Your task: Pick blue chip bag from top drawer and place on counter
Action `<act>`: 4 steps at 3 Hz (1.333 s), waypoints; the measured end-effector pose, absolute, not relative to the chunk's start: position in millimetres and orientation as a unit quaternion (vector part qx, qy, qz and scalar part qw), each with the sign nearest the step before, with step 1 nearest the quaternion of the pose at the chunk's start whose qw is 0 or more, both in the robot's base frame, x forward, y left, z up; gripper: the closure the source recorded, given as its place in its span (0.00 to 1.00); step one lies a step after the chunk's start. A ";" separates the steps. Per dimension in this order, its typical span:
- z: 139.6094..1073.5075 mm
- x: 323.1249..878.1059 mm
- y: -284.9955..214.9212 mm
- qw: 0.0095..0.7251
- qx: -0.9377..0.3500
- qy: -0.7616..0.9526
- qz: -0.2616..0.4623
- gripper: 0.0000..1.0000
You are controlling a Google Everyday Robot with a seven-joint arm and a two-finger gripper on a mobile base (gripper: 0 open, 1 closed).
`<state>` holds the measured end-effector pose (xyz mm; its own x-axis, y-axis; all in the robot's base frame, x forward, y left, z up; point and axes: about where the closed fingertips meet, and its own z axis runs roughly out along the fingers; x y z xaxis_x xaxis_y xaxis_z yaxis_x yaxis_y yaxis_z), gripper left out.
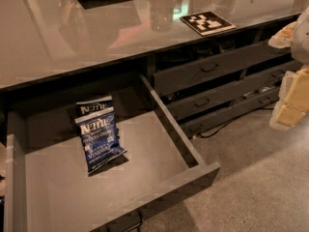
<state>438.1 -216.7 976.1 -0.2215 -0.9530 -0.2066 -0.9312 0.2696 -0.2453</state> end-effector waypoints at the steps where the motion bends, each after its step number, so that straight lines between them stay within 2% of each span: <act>1: 976.1 438.2 -216.4 0.159 -0.604 0.781 -0.034 0.00; 2: 974.1 439.8 -210.5 0.161 -0.610 0.775 -0.030 0.00; 3: 945.6 443.1 -161.6 0.157 -0.667 0.728 0.015 0.00; 4: 911.4 441.9 -85.7 0.181 -0.745 0.636 0.088 0.00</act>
Offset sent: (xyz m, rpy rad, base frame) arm 0.0035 0.0140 -0.0110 0.0166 0.0287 0.0490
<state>441.9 -85.7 911.4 0.1765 -0.9152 -0.3623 -0.9793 -0.1263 -0.1580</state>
